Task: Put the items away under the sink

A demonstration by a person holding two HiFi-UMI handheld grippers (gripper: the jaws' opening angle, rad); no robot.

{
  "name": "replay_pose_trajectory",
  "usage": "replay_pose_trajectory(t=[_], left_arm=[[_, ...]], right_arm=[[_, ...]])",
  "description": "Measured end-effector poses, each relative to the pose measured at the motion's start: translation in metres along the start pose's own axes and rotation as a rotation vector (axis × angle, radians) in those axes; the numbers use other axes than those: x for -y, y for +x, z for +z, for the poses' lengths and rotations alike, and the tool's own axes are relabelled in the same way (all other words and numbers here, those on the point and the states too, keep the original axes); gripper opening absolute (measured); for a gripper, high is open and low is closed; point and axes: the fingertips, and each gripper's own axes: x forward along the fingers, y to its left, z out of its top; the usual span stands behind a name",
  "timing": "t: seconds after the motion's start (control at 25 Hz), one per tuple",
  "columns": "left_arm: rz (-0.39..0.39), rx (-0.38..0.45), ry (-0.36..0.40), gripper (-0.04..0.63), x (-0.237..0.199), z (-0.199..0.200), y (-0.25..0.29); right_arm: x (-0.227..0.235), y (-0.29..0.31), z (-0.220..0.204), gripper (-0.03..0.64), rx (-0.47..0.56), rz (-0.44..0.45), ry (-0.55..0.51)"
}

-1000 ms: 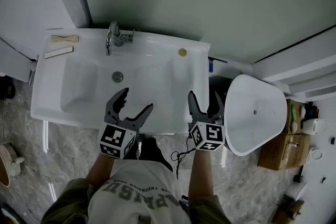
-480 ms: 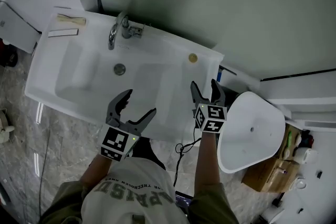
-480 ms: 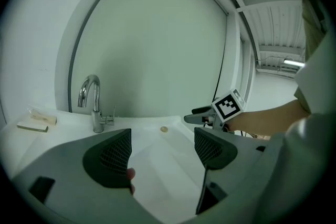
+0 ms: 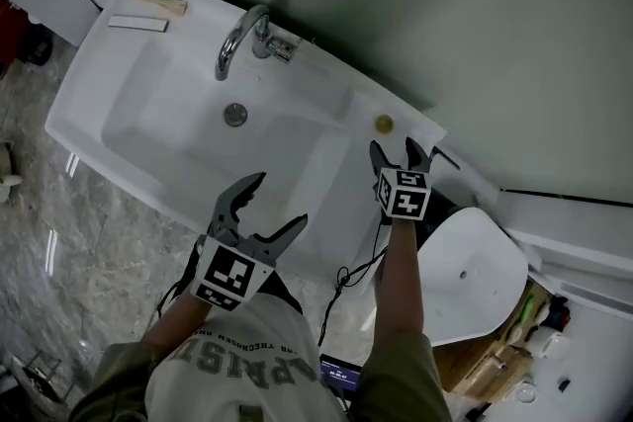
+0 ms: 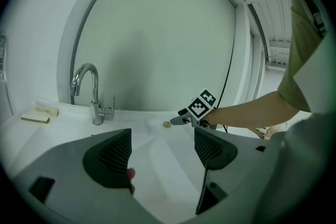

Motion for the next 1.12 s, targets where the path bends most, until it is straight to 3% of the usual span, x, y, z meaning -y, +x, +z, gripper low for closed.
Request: replay_pose_trajectory(t=[0.16,0.48,0.92,1.12], left_arm=[[0.033,-0.011,-0.022,0.362,-0.001,-0.006,0.008],[0.069,-0.043,-0.05,0.362,-0.001,-0.016,0.019],[0.094,-0.06,-0.075,0.362,0.001,-0.025,0.025],[0.106,-0.065,-0.078,0.362,0.0,-0.028,0.025]], right_arm=[[0.008,0.035,-0.014,0.328,-0.06,0.042,0.058],[0.026,0.081,-0.035,0.328,-0.143,0.03,0.084],[0.025,0.098,-0.035,0.325,-0.155,0.091,0.137],[0.025,0.099,-0.036,0.287,-0.142,0.12,0.153]])
